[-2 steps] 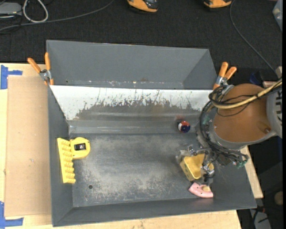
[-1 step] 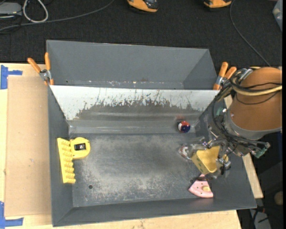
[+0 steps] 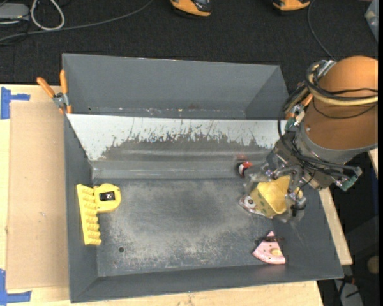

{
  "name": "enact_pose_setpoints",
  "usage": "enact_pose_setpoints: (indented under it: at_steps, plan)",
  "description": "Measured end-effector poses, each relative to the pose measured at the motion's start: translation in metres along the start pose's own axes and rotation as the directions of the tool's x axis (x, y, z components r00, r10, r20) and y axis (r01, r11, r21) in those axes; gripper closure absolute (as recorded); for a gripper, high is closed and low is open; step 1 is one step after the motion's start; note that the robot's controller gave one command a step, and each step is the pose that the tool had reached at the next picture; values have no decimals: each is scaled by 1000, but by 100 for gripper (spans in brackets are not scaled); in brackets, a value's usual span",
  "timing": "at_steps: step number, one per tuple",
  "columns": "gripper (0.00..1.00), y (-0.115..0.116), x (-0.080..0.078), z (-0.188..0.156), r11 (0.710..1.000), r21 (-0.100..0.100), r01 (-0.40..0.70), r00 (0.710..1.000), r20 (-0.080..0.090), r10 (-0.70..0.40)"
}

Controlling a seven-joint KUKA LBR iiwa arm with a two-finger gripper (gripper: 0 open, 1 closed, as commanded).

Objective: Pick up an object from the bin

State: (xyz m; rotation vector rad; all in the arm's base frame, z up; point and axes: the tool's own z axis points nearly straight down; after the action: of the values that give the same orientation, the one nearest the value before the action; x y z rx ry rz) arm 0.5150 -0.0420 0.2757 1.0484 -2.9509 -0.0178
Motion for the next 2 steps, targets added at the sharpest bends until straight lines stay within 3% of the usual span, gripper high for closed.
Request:
enact_pose_setpoints:
  at_steps: [1, 2]
  plan:
    - [100, 0, 0, 0, 1000, 0, -1, 1000, 0, 1]
    - [100, 20, -26, 15, 1000, -2, -12, 1000, -1, 12]
